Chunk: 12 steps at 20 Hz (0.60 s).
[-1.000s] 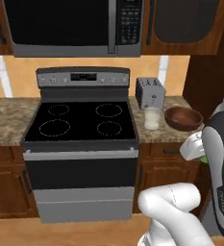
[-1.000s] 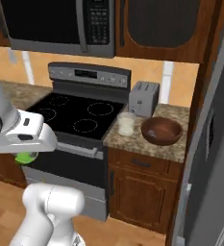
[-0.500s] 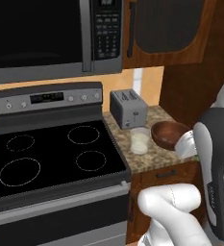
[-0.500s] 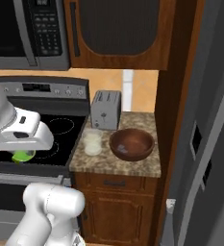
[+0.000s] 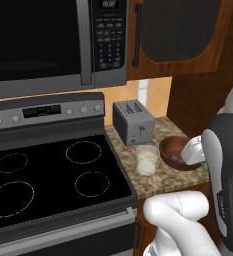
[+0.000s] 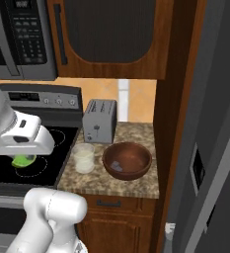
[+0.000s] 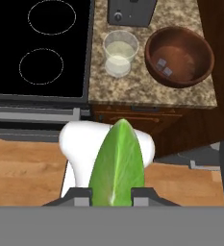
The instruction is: Grab a lemon wedge from the fridge and one ice cube from the ice bowl, and put them in the glass of lemonade.
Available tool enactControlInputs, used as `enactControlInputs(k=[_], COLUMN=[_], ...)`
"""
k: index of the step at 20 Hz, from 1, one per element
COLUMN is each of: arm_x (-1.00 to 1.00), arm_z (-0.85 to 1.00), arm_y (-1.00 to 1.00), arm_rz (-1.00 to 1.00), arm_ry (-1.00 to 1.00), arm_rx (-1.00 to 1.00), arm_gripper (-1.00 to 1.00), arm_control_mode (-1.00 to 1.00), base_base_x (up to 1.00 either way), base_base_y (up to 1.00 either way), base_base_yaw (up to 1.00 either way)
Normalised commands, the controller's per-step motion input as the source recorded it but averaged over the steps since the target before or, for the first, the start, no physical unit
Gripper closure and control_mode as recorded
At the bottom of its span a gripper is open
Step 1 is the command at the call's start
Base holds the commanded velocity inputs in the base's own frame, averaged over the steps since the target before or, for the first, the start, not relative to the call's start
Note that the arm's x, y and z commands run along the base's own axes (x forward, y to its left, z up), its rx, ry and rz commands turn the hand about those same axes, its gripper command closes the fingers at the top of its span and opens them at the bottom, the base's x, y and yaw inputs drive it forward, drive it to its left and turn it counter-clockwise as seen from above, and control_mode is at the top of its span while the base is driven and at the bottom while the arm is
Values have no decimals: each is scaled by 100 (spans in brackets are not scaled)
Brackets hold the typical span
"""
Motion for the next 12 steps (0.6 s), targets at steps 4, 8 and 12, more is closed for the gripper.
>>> enactControlInputs(k=[4, 8, 12], arm_x=[0, 0, 0], arm_z=[0, 0, 0], arm_y=[0, 0, 0], arm_rz=[0, 0, 0], arm_ry=[0, 0, 0], arm_rx=[0, 0, 0], arm_gripper=[100, 100, 100], arm_control_mode=[100, 100, 100], base_base_x=[37, 0, 0], base_base_y=[-2, 0, 0], base_base_yaw=[-1, 0, 0])
